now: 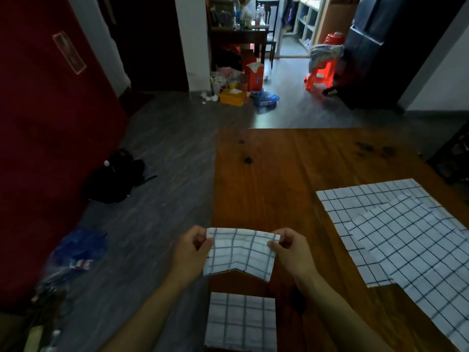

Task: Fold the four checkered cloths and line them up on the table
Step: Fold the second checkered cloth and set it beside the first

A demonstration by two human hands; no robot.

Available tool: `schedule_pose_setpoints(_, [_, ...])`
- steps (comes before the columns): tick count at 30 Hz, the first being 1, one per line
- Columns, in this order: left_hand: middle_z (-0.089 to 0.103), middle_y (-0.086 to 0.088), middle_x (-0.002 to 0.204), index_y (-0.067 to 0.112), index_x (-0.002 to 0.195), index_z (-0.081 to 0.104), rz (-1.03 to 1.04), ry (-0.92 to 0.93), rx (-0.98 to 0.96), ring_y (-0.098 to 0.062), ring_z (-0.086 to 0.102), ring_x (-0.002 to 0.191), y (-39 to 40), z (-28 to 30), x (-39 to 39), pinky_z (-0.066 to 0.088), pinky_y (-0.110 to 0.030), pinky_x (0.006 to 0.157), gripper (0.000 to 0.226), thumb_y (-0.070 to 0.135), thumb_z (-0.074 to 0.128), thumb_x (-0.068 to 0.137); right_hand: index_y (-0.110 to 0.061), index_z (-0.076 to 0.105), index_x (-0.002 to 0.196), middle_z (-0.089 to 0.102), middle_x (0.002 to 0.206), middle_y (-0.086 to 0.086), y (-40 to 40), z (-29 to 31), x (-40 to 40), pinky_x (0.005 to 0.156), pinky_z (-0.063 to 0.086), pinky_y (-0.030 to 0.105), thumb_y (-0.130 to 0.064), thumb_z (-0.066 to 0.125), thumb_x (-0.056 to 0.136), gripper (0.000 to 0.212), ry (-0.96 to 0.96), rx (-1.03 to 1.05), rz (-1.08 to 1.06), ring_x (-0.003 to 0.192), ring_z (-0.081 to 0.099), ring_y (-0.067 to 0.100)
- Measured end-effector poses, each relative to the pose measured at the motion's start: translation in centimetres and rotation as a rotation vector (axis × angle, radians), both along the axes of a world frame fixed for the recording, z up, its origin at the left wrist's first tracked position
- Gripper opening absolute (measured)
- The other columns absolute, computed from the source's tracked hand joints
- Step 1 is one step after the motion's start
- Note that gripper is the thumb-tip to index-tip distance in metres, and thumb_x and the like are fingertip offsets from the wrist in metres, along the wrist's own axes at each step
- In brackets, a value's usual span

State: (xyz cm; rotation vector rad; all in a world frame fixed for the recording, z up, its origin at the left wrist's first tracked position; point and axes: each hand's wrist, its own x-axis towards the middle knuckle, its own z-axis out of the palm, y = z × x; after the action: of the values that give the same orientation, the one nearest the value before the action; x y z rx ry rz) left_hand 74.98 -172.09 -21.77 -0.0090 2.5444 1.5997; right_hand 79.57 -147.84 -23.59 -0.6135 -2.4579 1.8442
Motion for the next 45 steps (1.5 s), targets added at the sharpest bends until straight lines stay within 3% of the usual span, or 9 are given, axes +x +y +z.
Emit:
schedule_pose_setpoints(5, [0.065, 0.003, 0.078, 0.018, 0.08, 0.059, -0.073, -0.059, 0.007, 0.0, 0.06, 0.068, 0.4, -1.6, -4.5, 0.043, -0.016, 0.06, 0.019, 0.003, 0.063, 0.092, -0.02, 0.063, 0.095, 0.067, 0.099, 0.001, 0.3, -1.5, -2.6, 0.075, 0.062, 0.041, -0.012, 0.065, 0.09, 0.009, -0.049, 0.016, -0.052, 0.092, 0.068, 0.017])
schedule_pose_setpoints(11, [0.07, 0.005, 0.086, 0.018, 0.088, 0.064, -0.153, -0.135, -0.031, -0.007, 0.066, 0.08, -0.4, -4.3, -8.3, 0.045, -0.015, 0.063, 0.014, 0.005, 0.063, 0.092, -0.022, 0.059, 0.109, 0.066, 0.104, -0.001, -0.5, -4.4, -4.1, 0.065, 0.06, 0.025, -0.014, 0.064, 0.091, 0.02, -0.174, 0.116, -0.06, 0.089, 0.068, 0.012])
schedule_pose_setpoints(17, [0.067, 0.006, 0.08, 0.02, 0.082, 0.064, -0.179, -0.21, -0.121, -0.006, 0.063, 0.073, -0.4, -7.9, -9.4, 0.044, -0.01, 0.057, 0.018, 0.004, 0.066, 0.089, -0.024, 0.056, 0.118, 0.062, 0.104, -0.004, -0.7, -8.0, -4.6, 0.071, 0.06, 0.028, -0.018, 0.067, 0.09, 0.03, -0.317, 0.232, 0.003, 0.09, 0.066, 0.01])
schedule_pose_setpoints(22, [0.061, 0.011, 0.103, 0.021, 0.11, 0.061, -0.125, -0.305, -0.171, -0.011, 0.06, 0.098, -0.3, -10.1, -9.5, 0.045, -0.017, 0.071, 0.02, 0.015, 0.067, 0.092, -0.024, 0.055, 0.121, 0.057, 0.113, -0.009, -0.7, -9.4, -4.5, 0.077, 0.057, 0.024, -0.02, 0.074, 0.084, 0.041, -0.323, 0.306, 0.009, 0.097, 0.061, 0.008])
schedule_pose_setpoints(25, [0.058, 0.004, 0.12, 0.019, 0.126, 0.059, -0.185, -0.122, -0.377, -0.015, 0.055, 0.11, -0.9, -11.8, -9.6, 0.049, -0.033, 0.09, 0.038, 0.025, 0.068, 0.089, -0.025, 0.053, 0.129, 0.045, 0.128, -0.009, -1.0, -10.1, -4.3, 0.094, 0.051, 0.026, -0.023, 0.074, 0.083, 0.051, -0.251, 0.487, 0.026, 0.113, 0.049, 0.005])
schedule_pose_setpoints(31, [0.059, -0.004, 0.136, 0.02, 0.127, 0.063, -0.704, 0.357, -0.782, -0.025, 0.057, 0.123, 0.5, -11.4, -8.5, 0.05, -0.041, 0.095, 0.065, 0.04, 0.082, 0.069, -0.03, 0.037, 0.145, 0.026, 0.154, -0.007, -3.4, -10.1, -4.5, 0.115, 0.023, 0.03, -0.038, 0.067, 0.087, 0.066, -0.18, 0.784, 0.416, 0.141, 0.023, 0.012])
schedule_pose_setpoints(37, [0.051, -0.009, 0.147, 0.014, 0.14, 0.052, -0.93, 0.34, -0.911, -0.028, 0.047, 0.137, 2.1, -12.7, -7.6, 0.045, -0.052, 0.106, 0.077, 0.044, 0.076, 0.073, -0.02, 0.023, 0.154, 0.021, 0.161, 0.002, -5.0, -11.3, -4.9, 0.121, 0.014, 0.037, -0.042, 0.064, 0.089, 0.08, -0.161, 0.787, 0.569, 0.147, 0.02, 0.019])
schedule_pose_setpoints(41, [0.049, -0.007, 0.149, 0.014, 0.142, 0.05, -0.913, 0.289, -0.979, -0.026, 0.047, 0.136, 0.3, -13.3, -7.9, 0.045, -0.053, 0.104, 0.067, 0.049, 0.042, 0.086, -0.023, 0.016, 0.155, 0.013, 0.162, -0.003, -3.6, -11.6, -3.9, 0.123, 0.014, 0.039, -0.047, 0.06, 0.089, 0.083, -0.22, 0.814, 0.56, 0.149, 0.013, 0.016])
schedule_pose_setpoints(45, [0.028, -0.009, 0.16, 0.012, 0.149, 0.041, -0.825, 0.174, -0.99, -0.028, 0.03, 0.147, -0.3, -12.8, -8.5, 0.028, -0.055, 0.114, 0.068, 0.048, 0.037, 0.092, -0.026, 0.024, 0.153, 0.021, 0.158, -0.004, -1.5, -11.2, -3.1, 0.12, 0.022, 0.034, -0.055, 0.055, 0.089, 0.077, -0.221, 0.836, 0.496, 0.144, 0.019, 0.014])
